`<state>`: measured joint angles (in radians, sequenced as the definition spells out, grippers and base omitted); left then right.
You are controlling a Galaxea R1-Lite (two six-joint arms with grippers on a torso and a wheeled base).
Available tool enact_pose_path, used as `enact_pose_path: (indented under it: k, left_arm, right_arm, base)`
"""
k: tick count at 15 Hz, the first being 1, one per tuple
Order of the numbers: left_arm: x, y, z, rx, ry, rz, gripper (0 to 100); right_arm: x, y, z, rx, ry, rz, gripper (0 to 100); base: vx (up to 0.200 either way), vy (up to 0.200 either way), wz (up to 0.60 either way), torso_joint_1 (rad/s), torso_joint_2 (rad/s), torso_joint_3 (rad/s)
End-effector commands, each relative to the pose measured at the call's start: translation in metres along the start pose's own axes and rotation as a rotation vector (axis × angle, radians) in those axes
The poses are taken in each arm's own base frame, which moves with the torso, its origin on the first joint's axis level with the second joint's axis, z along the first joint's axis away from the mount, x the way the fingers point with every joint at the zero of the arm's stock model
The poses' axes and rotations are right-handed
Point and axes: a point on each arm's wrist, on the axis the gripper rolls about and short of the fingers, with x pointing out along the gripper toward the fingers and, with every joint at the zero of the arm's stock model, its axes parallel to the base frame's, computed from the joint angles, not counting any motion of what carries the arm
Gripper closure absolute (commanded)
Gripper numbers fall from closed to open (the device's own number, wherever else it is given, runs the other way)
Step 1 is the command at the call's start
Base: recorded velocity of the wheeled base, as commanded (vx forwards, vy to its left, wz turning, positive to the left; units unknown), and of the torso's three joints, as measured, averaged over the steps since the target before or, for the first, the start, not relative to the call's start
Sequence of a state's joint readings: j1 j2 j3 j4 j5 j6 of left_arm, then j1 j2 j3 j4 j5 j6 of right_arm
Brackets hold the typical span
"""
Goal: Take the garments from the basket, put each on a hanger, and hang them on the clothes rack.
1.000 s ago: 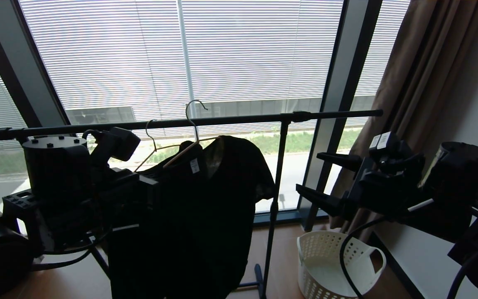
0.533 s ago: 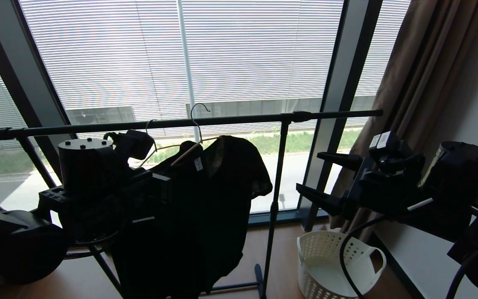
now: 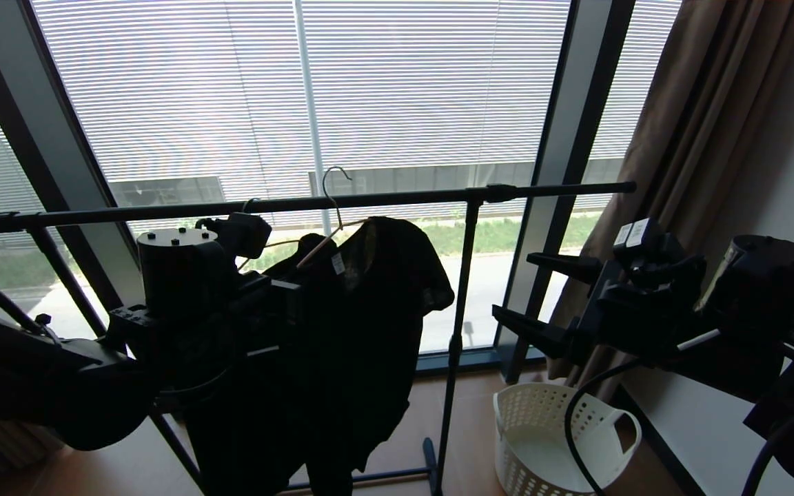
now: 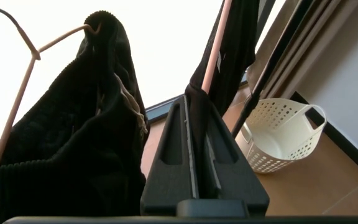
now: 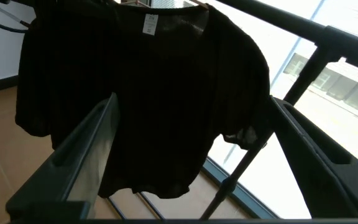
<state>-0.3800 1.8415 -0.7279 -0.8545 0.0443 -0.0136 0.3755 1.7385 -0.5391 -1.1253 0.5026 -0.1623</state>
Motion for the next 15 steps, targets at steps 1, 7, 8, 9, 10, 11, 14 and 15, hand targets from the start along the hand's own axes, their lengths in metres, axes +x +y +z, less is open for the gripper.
enact_pose_path:
  k: [1,7,8,9,10,11,14,15]
  left_arm:
    - [0.01,0.0,-0.006,0.002,0.02,0.014,100]
    - [0.037,0.0,-0.01,0.002,0.025,0.089,100]
    - [0.038,0.0,-0.011,0.002,0.026,0.089,100]
    - [0.04,0.0,-0.013,0.003,0.031,0.089,100]
    - [0.044,0.0,-0.015,0.005,0.037,0.089,100]
    - [0.047,0.0,-0.015,0.005,0.034,0.091,100]
    - [0.052,0.0,-0.017,0.005,0.04,0.091,100]
    - [0.054,0.0,-0.02,0.007,0.048,0.091,100]
  right_arm:
    - [0.001,0.0,0.0,0.0,0.001,0.001,0]
    - [0.001,0.0,-0.002,0.002,0.005,0.002,0]
    - [0.001,-0.001,-0.002,0.003,0.005,0.0,0]
    - [0.001,-0.001,-0.002,0.003,0.006,0.0,0]
    - [0.002,-0.001,-0.003,0.006,0.01,0.001,0]
    - [0.002,0.0,-0.003,0.004,0.01,0.003,0]
    - [0.002,-0.001,-0.003,0.004,0.01,0.001,0]
    - [0.002,-0.001,-0.003,0.004,0.01,0.001,0]
  base:
    - [0.0,0.0,0.0,0.0,0.0,0.0]
    - [0.0,0.0,0.0,0.0,0.0,0.0]
    - [0.0,0.0,0.0,0.0,0.0,0.0]
    - [0.0,0.0,0.0,0.0,0.0,0.0]
    - [0.0,0.0,0.0,0.0,0.0,0.0]
    - [0.0,0.0,0.0,0.0,0.0,0.0]
    - [0.0,0.0,0.0,0.0,0.0,0.0]
    - [0.0,0.0,0.0,0.0,0.0,0.0]
